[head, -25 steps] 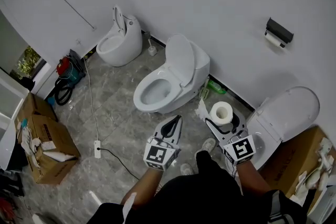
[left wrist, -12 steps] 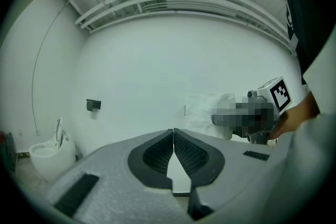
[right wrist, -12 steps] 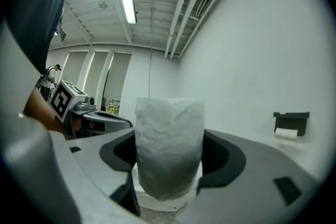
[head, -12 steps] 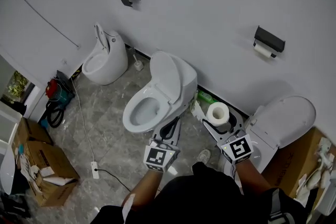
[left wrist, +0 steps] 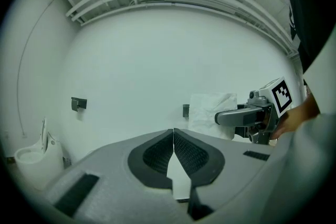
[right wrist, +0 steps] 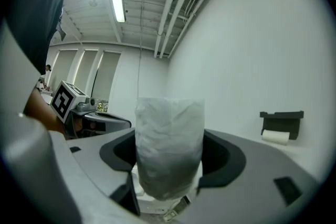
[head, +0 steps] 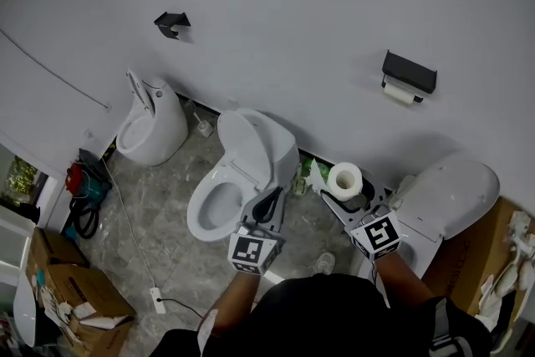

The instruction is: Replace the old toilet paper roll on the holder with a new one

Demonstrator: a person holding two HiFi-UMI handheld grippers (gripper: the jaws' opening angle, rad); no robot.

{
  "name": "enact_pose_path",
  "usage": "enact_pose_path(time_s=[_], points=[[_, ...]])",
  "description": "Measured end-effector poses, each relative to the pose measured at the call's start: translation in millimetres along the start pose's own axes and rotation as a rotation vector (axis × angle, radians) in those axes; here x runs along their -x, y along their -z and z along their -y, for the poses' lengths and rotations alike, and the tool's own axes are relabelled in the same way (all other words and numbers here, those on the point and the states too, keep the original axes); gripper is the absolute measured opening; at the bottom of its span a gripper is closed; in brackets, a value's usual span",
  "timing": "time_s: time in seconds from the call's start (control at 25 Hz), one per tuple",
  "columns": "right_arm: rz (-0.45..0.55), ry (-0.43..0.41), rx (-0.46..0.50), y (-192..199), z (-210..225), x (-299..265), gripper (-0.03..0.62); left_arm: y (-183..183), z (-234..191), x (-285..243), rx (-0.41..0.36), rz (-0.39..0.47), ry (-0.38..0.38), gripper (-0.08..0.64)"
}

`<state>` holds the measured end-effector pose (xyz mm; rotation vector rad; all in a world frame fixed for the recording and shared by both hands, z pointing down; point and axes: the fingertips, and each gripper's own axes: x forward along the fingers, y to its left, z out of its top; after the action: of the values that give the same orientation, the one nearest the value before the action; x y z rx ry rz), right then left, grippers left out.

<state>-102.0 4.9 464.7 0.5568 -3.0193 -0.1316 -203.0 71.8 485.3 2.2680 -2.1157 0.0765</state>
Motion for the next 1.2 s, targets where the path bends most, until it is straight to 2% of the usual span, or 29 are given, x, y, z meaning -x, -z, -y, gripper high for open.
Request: enact_pose_path(time_s=[0.2,0.52,0.8,1.2], points=[[-0.012,0.053,-0.015,-0.7,38.7,0.9,0.310,-7.4,3.9,-42.0,0.009,0.004,0.042,0.006],[-0.052,0.138,-0.038,6.5,87.7,-4.6,0.310,-9.3,11.0,-113.1,-0.042,-0.020,0.189,0.007],[-0.053,0.306,-0.049,10.4,139.8,-23.3,0.310,-10.4,-0.5,-181.1,-0.057,-0.033,0.335,0.006],[-0.096,0.488,-0.075,18.6,185.5,-39.5,0.310,-13.1,-4.1,-254.0,-0.061,-0.027,0.516,0.007]])
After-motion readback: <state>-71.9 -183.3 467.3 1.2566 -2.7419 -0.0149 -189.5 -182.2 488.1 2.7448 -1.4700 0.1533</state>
